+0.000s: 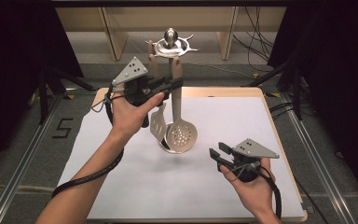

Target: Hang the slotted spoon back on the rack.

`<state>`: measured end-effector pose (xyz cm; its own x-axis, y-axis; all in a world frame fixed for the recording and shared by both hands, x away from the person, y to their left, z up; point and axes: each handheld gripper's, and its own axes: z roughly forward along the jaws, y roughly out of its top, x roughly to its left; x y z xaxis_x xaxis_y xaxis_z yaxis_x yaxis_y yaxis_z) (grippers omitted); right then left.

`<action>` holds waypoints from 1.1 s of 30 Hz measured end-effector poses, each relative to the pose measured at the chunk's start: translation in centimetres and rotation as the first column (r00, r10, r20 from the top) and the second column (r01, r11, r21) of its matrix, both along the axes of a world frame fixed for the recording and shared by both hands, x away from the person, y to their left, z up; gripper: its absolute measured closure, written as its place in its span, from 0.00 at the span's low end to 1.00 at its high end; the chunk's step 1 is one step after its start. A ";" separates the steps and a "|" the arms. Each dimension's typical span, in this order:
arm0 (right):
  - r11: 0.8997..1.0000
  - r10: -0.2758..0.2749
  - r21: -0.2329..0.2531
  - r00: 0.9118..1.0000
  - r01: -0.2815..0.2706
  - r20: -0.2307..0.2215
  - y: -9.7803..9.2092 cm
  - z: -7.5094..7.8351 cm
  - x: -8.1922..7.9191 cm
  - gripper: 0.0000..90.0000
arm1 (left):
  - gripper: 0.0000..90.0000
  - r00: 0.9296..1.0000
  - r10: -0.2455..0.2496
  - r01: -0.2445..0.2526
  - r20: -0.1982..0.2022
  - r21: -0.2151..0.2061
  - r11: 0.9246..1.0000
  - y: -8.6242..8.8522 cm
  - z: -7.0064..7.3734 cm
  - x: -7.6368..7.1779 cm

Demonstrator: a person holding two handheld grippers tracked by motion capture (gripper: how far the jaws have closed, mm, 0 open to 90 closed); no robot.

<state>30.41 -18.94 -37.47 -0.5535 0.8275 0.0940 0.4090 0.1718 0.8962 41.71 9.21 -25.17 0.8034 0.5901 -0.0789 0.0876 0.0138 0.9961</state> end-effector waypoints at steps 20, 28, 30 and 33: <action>1.000 -0.008 -0.008 1.000 0.008 0.020 -0.6 0.0 0.2 0.66 | 0.66 0.995 0.052 -0.060 0.087 0.091 0.994 0.7 -1.2 -2.1; 1.000 -0.021 -0.006 0.999 0.021 0.026 -1.1 0.0 0.3 0.66 | 0.63 0.991 0.082 -0.092 0.102 0.103 0.990 2.9 -3.0 -3.8; 1.000 -0.024 -0.020 0.999 0.024 0.028 -1.3 0.0 0.3 0.66 | 0.62 0.991 0.084 -0.095 0.103 0.108 0.990 3.5 -3.7 -4.3; 0.999 -0.030 -0.011 0.999 0.030 0.032 -1.6 -0.1 0.4 0.66 | 0.62 0.989 0.103 -0.114 0.103 0.112 0.987 4.4 -4.6 -4.9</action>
<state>30.78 -20.54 -37.60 -0.5310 0.8447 0.0675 0.3856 0.1699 0.9069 36.82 13.57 -29.81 0.7348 0.6746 0.0710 -0.0048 -0.0995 0.9950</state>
